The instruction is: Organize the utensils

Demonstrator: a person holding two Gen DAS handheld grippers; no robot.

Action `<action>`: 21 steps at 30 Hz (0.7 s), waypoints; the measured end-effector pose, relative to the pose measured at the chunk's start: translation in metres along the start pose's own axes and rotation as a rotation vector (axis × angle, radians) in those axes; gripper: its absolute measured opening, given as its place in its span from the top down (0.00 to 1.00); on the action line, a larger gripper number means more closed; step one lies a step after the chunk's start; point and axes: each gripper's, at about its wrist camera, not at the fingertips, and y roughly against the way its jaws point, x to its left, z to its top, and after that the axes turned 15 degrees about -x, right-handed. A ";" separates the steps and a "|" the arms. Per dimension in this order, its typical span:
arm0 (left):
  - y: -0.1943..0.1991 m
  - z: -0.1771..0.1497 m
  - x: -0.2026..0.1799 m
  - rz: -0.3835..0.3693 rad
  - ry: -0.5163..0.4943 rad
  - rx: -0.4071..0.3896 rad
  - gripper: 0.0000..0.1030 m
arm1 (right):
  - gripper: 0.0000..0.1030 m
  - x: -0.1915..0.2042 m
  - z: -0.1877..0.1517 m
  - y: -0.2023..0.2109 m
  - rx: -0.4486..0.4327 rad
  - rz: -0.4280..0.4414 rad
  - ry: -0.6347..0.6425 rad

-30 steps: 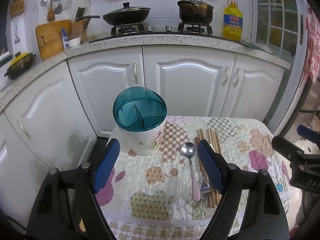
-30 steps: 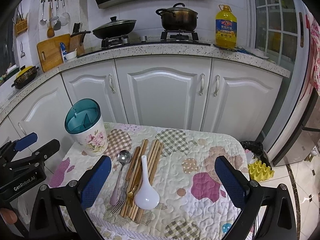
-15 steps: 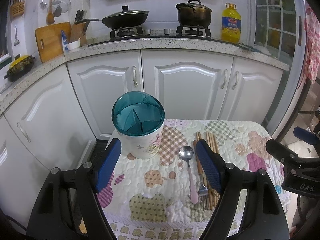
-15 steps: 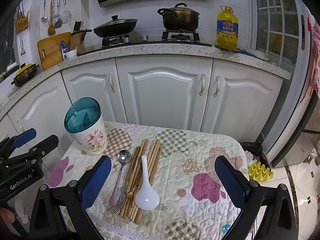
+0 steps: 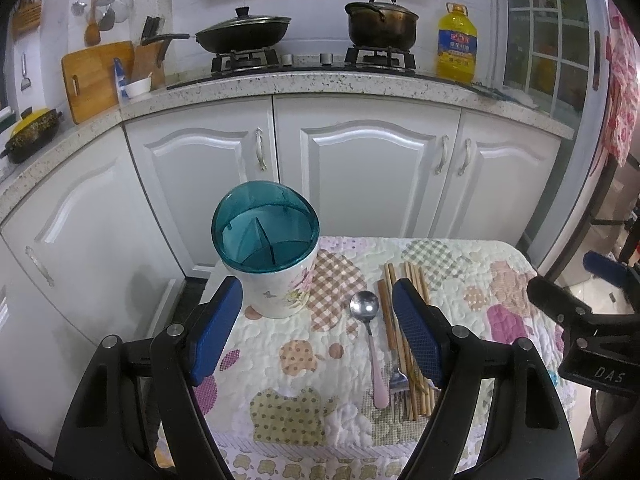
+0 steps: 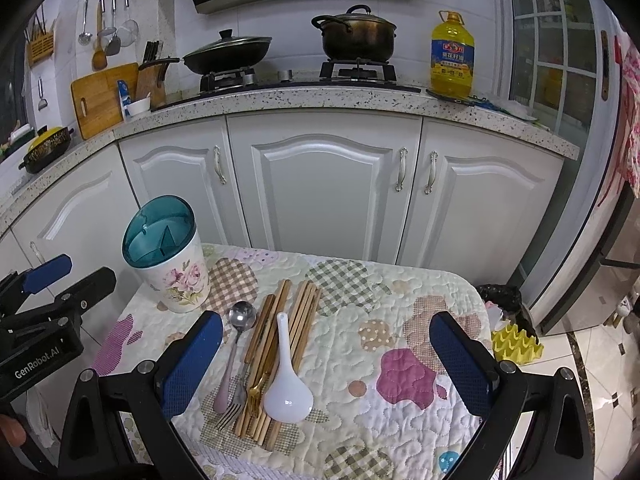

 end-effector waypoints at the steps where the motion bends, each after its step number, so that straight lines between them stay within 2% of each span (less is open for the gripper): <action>1: 0.000 0.000 0.001 0.002 0.001 0.000 0.24 | 0.00 0.000 0.000 0.000 -0.002 -0.001 0.002; 21: -0.003 -0.006 0.016 0.020 0.027 -0.008 0.24 | 0.00 -0.002 -0.007 -0.009 0.025 -0.005 0.004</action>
